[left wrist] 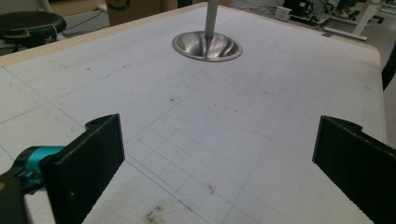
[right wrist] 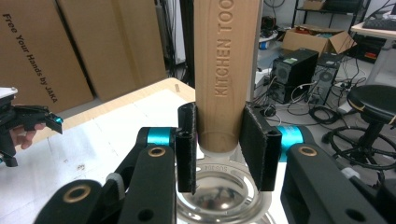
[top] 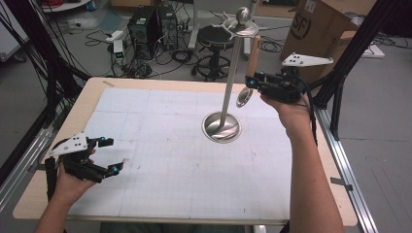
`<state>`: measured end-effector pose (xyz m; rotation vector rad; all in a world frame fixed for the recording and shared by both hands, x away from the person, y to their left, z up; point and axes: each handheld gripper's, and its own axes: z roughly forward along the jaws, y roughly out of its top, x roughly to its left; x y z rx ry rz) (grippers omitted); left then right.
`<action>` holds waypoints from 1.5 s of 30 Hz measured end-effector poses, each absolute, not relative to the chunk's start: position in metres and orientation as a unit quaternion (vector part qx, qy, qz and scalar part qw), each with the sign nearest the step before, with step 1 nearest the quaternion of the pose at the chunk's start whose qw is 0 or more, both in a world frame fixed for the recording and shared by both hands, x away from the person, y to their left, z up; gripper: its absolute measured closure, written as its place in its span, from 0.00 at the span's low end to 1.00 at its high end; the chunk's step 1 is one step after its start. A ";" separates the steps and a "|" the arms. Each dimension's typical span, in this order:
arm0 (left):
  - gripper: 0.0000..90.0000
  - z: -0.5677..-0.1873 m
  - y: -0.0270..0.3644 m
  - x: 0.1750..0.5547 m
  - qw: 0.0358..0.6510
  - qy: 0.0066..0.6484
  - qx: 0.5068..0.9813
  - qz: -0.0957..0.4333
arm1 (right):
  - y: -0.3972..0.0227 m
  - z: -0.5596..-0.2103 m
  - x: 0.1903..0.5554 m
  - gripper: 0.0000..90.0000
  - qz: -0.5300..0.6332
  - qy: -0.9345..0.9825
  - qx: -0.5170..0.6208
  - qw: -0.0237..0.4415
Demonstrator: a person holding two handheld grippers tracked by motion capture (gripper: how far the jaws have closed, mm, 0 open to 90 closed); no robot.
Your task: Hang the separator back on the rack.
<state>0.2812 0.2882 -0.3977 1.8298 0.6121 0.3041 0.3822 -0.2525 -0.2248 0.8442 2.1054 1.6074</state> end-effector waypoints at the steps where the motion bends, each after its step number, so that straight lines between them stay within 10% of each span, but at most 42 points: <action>1: 0.03 -0.398 0.288 0.281 0.560 0.260 0.776 0.129 | -0.251 -0.225 0.383 0.75 0.568 0.745 0.300 0.179; 45: 0.03 -0.397 0.288 0.280 0.561 0.259 0.776 0.129 | -0.257 -0.217 0.345 0.43 0.562 0.754 0.275 0.201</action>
